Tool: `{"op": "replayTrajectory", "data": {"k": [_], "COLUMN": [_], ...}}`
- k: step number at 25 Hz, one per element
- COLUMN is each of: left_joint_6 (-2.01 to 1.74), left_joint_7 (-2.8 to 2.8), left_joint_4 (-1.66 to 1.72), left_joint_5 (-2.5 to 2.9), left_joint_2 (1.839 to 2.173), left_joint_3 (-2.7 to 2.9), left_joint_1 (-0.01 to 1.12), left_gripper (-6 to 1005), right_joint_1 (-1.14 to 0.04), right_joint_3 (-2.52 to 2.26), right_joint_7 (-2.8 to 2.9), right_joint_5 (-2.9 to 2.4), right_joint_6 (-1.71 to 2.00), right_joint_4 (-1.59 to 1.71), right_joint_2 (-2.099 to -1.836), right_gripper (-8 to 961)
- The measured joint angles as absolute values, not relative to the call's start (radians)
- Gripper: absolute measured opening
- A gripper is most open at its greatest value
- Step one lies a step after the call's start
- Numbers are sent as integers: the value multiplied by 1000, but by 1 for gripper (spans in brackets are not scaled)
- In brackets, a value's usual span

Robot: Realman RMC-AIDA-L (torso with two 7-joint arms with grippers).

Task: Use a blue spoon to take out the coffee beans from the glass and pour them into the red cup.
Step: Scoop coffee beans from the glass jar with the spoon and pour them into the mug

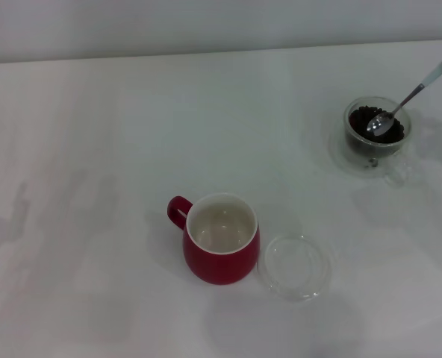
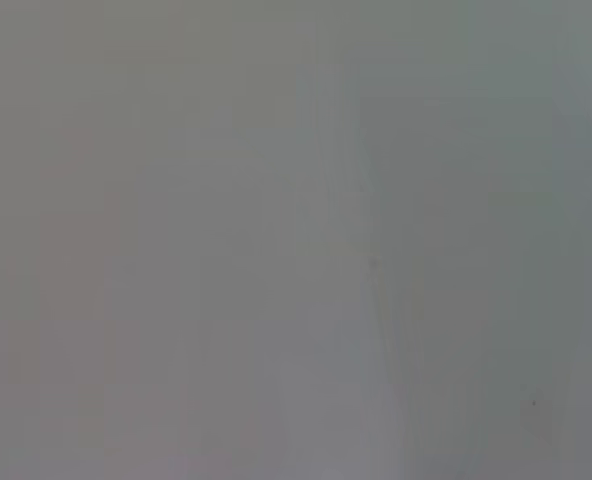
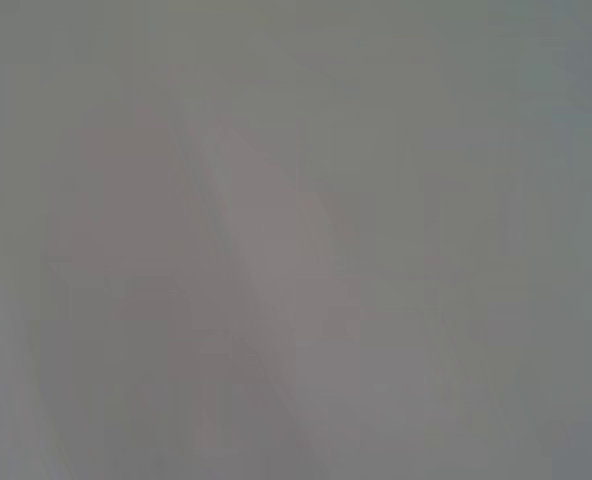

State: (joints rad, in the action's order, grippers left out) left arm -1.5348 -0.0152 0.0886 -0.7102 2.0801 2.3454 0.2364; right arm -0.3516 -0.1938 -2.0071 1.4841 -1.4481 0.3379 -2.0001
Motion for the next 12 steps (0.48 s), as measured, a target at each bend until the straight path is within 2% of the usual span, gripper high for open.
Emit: {"op": "replayTrajectory", "data": {"k": [12], "left_joint_6": [-1520], "left_joint_7": [-14], "left_joint_4": [89], "left_joint_5": [-710], "left_joint_2": [2080], "left_joint_3": [2345], "left_joint_1": [244], "left_gripper": [583], "right_joint_1": [-353], "right_joint_3": [-203], "right_joint_7": [-1999], "right_joint_5": [1489], "right_joint_6": [-1447], "right_joint_4": [325], "right_joint_2": [-2001], "right_gripper": [143]}}
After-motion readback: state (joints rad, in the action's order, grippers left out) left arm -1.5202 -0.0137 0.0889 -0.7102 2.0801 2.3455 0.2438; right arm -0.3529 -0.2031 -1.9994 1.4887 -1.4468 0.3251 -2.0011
